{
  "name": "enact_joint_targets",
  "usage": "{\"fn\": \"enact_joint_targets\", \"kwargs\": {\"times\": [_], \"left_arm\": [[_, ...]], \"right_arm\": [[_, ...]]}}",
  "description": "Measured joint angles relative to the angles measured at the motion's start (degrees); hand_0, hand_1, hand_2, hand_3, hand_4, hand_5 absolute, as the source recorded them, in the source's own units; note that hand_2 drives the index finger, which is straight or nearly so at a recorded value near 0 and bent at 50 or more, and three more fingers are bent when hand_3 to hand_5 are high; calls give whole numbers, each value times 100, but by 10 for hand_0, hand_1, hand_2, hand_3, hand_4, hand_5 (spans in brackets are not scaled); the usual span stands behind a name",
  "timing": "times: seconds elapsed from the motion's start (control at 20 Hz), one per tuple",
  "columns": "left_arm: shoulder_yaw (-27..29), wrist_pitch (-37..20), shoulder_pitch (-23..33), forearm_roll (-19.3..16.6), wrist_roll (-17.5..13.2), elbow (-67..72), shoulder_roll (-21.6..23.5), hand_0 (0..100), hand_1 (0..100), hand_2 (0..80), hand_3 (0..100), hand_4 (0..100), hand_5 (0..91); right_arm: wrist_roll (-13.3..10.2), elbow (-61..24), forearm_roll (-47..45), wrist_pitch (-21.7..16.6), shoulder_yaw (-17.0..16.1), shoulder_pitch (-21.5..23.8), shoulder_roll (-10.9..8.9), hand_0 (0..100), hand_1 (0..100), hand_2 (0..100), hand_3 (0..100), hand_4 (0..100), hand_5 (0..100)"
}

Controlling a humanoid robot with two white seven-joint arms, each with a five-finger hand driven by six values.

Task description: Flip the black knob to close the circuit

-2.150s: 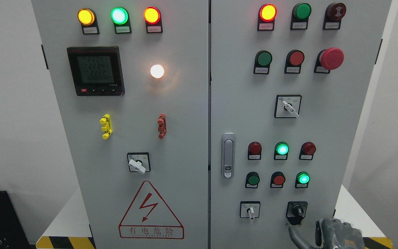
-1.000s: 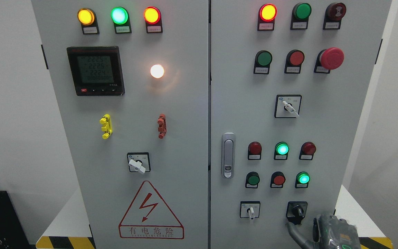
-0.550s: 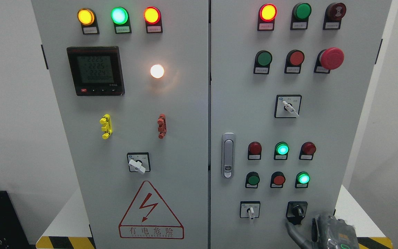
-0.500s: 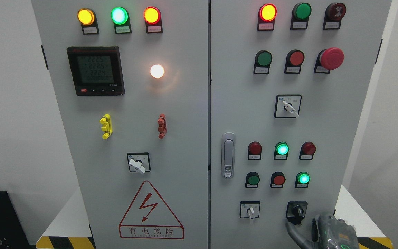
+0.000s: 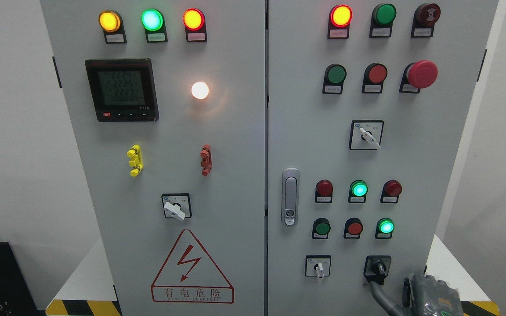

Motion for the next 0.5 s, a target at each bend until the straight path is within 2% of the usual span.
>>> {"fn": "enact_joint_targets", "kwargs": {"times": [0.5], "left_arm": [[0,0,0,0,0,0,0,0,0,0,49,27,0]], "right_arm": [[27,10,-86,-9,-86,-99,-3,0,0,883,1000,836,949]]}}
